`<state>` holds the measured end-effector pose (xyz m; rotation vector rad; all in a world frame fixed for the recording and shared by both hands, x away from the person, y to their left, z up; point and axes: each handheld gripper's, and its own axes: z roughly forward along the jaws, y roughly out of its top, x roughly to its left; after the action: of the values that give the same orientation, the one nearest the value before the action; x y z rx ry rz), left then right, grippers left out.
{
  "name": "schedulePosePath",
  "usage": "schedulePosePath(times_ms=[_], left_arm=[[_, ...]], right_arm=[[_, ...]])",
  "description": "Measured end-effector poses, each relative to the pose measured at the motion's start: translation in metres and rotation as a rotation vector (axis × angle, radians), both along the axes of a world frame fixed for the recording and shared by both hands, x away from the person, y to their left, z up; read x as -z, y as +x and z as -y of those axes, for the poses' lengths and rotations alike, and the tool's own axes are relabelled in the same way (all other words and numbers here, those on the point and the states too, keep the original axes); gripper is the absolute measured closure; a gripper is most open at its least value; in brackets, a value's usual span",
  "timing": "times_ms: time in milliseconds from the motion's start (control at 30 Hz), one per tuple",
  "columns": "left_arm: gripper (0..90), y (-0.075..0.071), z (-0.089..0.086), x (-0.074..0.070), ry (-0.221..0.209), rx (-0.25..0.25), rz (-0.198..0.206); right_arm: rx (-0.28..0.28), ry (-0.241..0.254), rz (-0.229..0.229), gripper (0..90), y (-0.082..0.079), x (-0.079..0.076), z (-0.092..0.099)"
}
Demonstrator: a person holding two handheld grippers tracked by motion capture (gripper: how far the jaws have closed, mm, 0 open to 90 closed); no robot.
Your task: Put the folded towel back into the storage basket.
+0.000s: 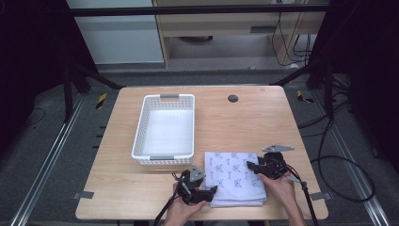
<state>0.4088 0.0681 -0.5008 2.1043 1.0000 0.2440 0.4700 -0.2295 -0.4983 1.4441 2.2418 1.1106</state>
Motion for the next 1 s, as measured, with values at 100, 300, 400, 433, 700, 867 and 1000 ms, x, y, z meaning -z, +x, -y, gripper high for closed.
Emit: schedulePosePath(times_ms=[100,300,400,433,700,867,1000], left_arm=[[34.0,-0.0005,0.0006,0.0000,-0.006,0.002,-0.002],[41.6,-0.0009,0.0011,-0.0011,-0.018,0.012,-0.022],[45.8,-0.0015,0.0020,-0.0013,-0.024,0.012,-0.028],[46.7,-0.0015,0.0020,-0.0013,-0.024,0.012,-0.028],[55.9,-0.0017,0.0037,-0.0033,-0.027,0.033,-0.048],[62.8,-0.0041,0.0063,-0.0050,-0.011,0.039,-0.035],[65.6,-0.0033,0.0065,-0.0058,-0.023,0.034,-0.055]], right_arm=[[0.001,0.000,0.000,53.6,0.0000,0.0002,0.0002],[0.001,0.006,-0.009,57.4,-0.0002,-0.0005,-0.0006],[-0.001,0.018,-0.017,60.3,-0.0001,-0.0007,-0.0004],[-0.002,0.018,-0.017,61.2,0.0002,-0.0008,-0.0004],[-0.006,0.015,-0.013,66.9,-0.0005,-0.0020,-0.0028],[-0.005,0.022,-0.017,68.5,-0.0004,-0.0026,-0.0032],[0.000,0.018,-0.018,70.7,-0.0005,-0.0042,-0.0038]])
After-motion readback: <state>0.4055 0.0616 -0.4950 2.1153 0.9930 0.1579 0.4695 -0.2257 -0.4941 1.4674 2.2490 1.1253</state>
